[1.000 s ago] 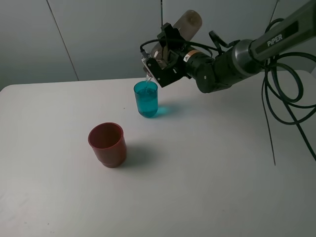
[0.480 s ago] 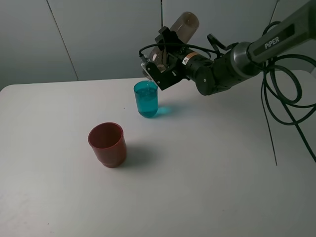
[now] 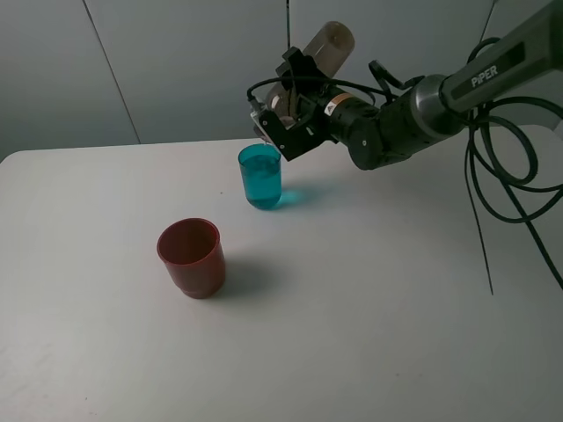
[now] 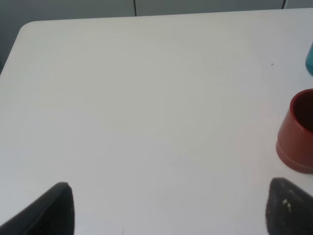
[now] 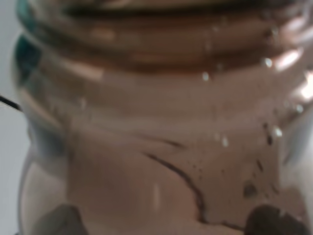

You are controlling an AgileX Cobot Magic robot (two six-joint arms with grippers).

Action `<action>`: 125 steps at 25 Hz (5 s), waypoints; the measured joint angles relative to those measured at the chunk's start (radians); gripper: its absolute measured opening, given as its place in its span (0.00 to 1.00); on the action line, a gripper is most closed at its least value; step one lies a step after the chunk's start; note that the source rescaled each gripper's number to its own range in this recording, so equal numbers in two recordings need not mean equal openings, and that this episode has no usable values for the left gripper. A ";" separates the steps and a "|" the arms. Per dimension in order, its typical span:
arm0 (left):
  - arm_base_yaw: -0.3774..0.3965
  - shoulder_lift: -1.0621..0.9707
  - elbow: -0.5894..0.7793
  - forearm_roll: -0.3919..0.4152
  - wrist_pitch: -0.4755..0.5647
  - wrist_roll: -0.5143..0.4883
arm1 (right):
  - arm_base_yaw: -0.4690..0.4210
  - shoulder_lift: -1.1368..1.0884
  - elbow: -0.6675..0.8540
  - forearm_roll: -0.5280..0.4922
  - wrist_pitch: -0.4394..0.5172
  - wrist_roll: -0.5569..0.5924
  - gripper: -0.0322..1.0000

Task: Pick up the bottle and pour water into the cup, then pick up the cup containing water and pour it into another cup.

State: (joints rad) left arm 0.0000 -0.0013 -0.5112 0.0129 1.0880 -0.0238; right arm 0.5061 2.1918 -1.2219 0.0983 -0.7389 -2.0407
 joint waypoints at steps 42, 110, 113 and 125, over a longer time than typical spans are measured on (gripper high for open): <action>0.000 0.000 0.000 0.000 0.000 0.000 | -0.206 -0.100 0.320 -0.237 -0.029 2.030 0.04; 0.000 0.000 0.000 0.000 0.000 0.000 | 0.000 0.026 0.269 -0.534 -0.087 2.231 0.99; 0.000 0.000 0.000 0.000 0.000 0.000 | 0.002 0.058 0.221 -0.532 -0.063 2.231 1.00; 0.000 0.000 0.000 0.000 0.000 0.000 | 0.028 0.190 0.026 -0.504 0.008 2.216 1.00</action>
State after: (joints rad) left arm 0.0000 -0.0013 -0.5112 0.0129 1.0880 -0.0238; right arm 0.5345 2.3822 -1.1958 -0.4053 -0.7313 0.1754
